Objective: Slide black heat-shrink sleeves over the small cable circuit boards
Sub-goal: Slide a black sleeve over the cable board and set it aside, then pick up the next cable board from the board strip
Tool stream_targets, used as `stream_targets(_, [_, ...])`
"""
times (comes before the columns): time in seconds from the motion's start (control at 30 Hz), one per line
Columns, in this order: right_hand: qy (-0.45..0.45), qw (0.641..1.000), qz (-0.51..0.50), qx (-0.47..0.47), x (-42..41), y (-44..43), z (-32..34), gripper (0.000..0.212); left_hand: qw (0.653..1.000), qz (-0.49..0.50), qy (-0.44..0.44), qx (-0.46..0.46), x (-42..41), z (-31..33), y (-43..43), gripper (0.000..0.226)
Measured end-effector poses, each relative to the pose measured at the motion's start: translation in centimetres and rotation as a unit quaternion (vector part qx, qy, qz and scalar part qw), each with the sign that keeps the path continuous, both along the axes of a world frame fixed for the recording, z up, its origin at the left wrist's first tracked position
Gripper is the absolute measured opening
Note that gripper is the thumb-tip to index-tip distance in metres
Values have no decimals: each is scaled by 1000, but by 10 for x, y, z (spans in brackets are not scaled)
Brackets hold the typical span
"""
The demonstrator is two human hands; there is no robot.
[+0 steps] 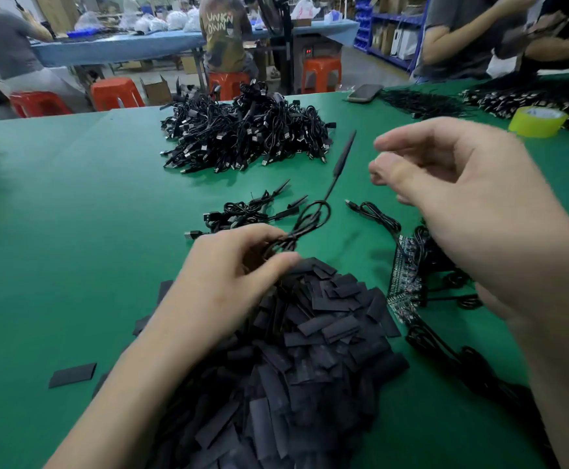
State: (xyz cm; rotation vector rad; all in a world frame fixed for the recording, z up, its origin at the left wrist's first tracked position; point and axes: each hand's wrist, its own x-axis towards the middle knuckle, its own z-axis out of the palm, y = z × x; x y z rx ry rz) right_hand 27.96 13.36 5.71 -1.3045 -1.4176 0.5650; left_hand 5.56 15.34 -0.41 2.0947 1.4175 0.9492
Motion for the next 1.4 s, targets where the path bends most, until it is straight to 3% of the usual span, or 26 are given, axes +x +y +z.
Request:
stream_targets(0.2, [36, 999, -5, 14, 21, -4, 11, 8, 982, 144, 119, 33, -20, -5, 51, 26])
stream_targets(0.4, [5, 1000, 13, -18, 26, -4, 16, 6, 954, 162, 250, 24, 0, 3, 81, 61])
stream_targets(0.47, [-12, 999, 19, -29, 26, -3, 15, 5, 968, 107, 218, 65, 18, 5, 59, 53])
stream_targets(0.53, [-26, 999, 23, -35, 24, -1, 14, 4, 977, -32, 201, 62, 50, 4, 28, 43])
stream_targets(0.63, [-42, 997, 36, -46, 20, -2, 10, 5, 946, -190, 259, 39, 100, -9, -9, 46])
stream_targets(0.7, [-62, 996, 42, -54, 20, -2, 10, 6, 928, -205, 308, 35, 118, -19, -18, 50])
stream_targets(0.9, [-76, 994, 55, -55, 21, -1, 11, 7, 912, -243, 330, 34, 130, -29, -21, 43])
stream_targets(0.97, [-88, 992, 62, -66, 20, -1, 10, 7, 922, -223, 315, 15, 128, -28, -19, 40])
stream_targets(1.1, [-120, 987, 60, -90, 19, -1, 7, 7, 938, -82, 337, -21, 127, -27, -7, 48])
stream_targets(1.23, [-132, 984, 66, -97, 17, -1, 8, 7, 925, -74, 367, -65, 139, -25, -4, 56])
stream_targets(1.4, [-167, 978, 64, -107, 19, 0, 6, 9, 937, -60, 337, -69, 142, -26, -2, 54])
